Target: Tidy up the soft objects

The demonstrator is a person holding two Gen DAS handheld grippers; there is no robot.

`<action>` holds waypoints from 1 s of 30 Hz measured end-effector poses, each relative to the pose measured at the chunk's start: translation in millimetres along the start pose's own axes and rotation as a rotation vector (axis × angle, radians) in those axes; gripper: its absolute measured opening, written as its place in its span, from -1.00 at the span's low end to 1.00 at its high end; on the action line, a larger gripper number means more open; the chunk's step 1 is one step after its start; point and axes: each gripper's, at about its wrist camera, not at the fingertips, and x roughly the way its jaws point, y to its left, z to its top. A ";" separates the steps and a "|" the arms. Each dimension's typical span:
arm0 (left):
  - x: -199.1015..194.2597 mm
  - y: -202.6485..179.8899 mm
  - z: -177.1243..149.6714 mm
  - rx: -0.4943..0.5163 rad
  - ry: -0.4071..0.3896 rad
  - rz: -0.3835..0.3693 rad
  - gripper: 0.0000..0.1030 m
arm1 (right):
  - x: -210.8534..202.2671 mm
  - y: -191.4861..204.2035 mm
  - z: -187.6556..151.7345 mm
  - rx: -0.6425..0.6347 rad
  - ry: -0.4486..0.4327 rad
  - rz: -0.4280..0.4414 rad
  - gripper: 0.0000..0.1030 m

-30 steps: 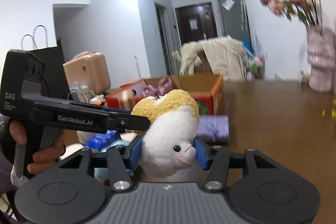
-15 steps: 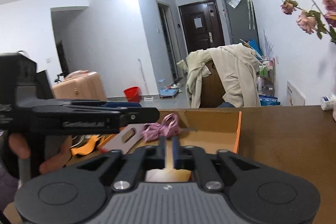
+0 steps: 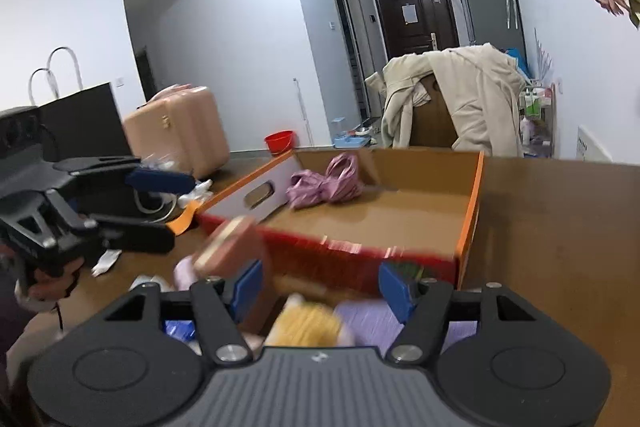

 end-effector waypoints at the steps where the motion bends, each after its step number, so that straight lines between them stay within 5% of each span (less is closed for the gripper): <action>1: 1.8 -1.7 -5.4 -0.012 0.014 -0.007 0.63 | -2.4 2.5 -5.9 0.000 0.008 0.001 0.26; 8: 16.2 7.3 3.0 -0.161 -0.005 0.085 0.63 | -0.3 64.0 -34.3 -0.134 0.059 0.030 0.26; 16: -22.1 -1.3 17.3 -0.199 -0.078 0.203 0.74 | 8.8 110.3 -64.4 -0.424 0.096 -0.137 0.08; 20: -35.7 -5.3 13.6 -0.214 -0.071 0.233 0.80 | -27.6 97.9 -73.7 -0.428 0.147 -0.182 0.08; 24: -33.6 -26.9 12.8 -0.196 -0.053 0.185 0.80 | -62.9 77.2 -89.2 -0.390 0.215 -0.327 0.07; 30: 10.4 -79.9 10.4 -0.149 0.038 0.082 0.80 | -112.6 48.9 -101.4 -0.163 0.099 -0.384 0.24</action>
